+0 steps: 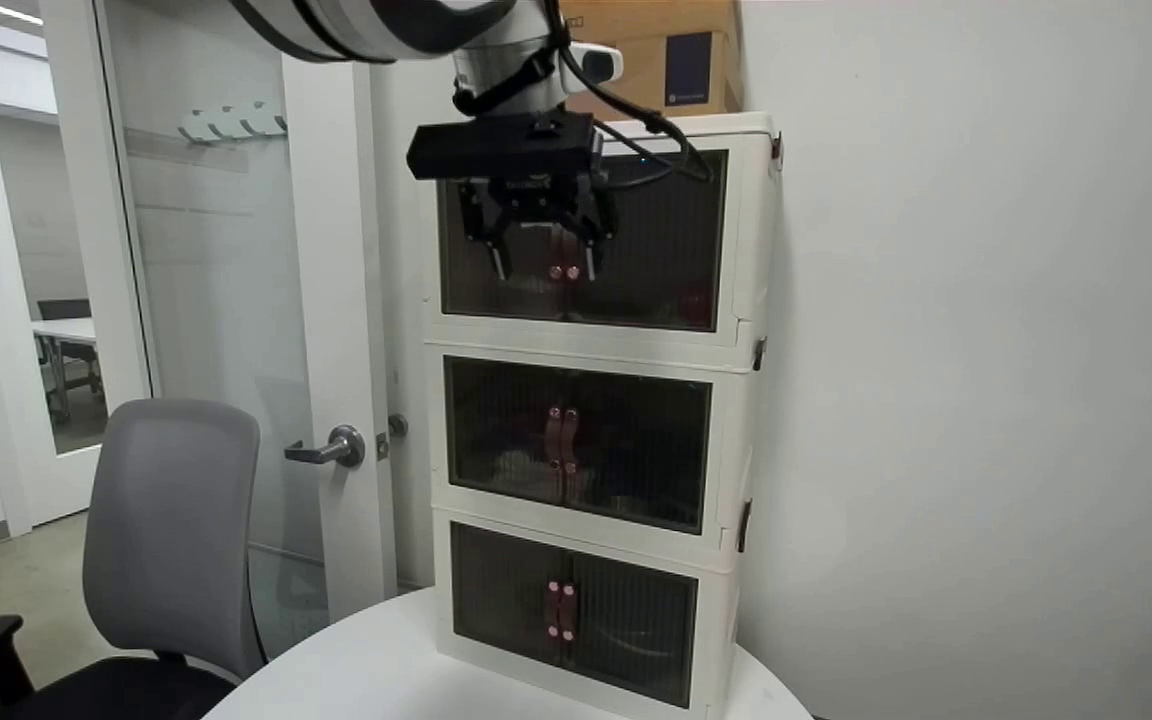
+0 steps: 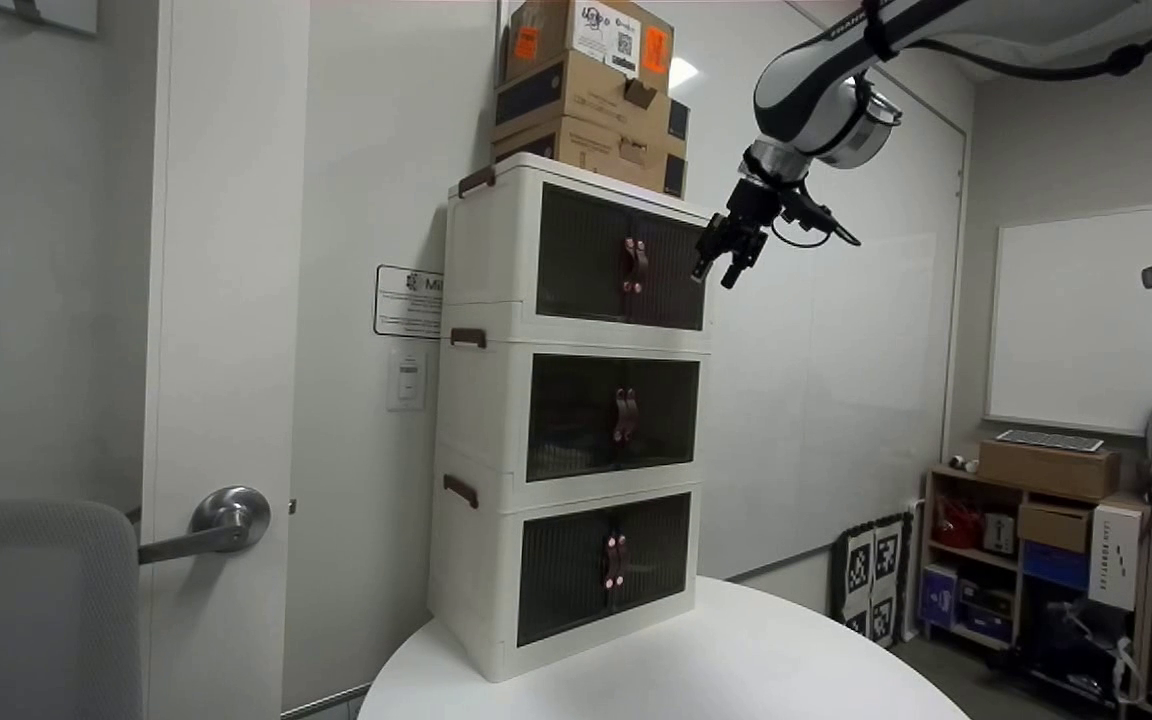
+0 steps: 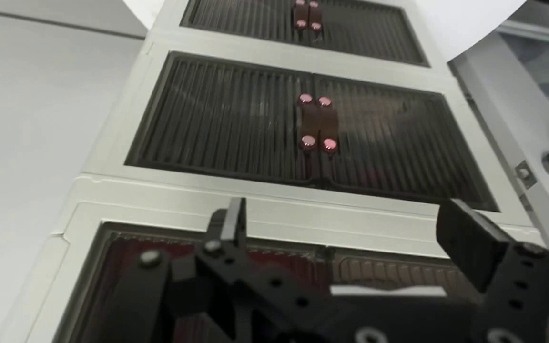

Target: Close the topmost compartment doors

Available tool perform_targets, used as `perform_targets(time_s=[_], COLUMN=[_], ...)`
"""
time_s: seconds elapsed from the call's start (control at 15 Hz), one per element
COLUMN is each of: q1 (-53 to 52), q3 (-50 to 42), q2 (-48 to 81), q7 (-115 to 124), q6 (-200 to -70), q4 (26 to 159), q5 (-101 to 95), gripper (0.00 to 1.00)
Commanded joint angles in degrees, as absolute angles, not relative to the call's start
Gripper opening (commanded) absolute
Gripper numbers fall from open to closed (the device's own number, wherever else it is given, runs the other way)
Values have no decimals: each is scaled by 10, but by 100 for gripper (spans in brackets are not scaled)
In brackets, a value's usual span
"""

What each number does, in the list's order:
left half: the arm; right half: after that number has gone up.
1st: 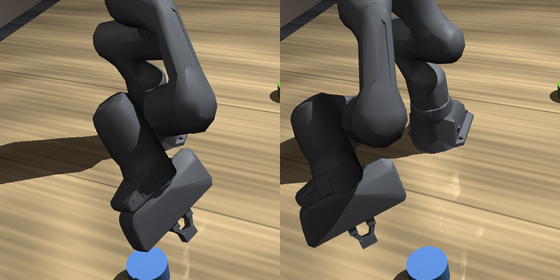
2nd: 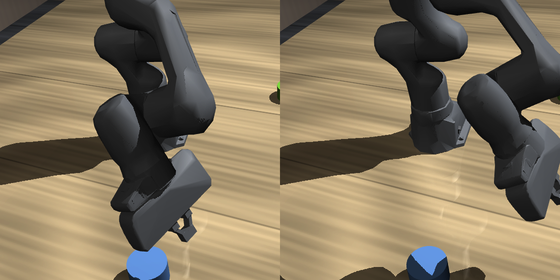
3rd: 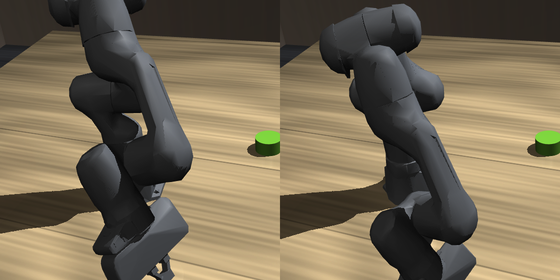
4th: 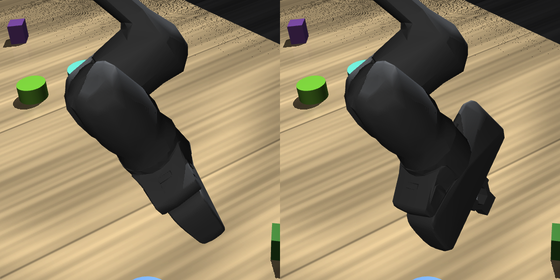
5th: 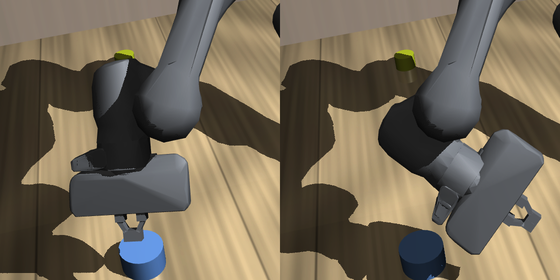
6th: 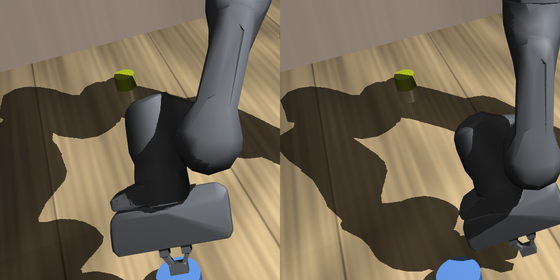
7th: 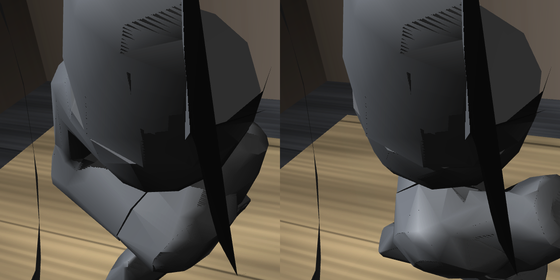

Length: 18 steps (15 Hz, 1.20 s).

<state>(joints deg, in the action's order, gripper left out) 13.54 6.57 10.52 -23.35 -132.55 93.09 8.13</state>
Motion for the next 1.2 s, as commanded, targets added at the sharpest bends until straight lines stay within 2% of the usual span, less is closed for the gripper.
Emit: perform_targets(time_s=[0.0,0.6,0.8,1.13], q1=[97,-30,-44,-29], q3=[37,9,14,20], q2=[103,108,97,69], q7=[-218,64,91,61], q6=[-1219,-1279,-1294,-1341], q4=[901,1009,1030,1066], q5=[75,-254,-262,-153], gripper=[100,100,100,100])
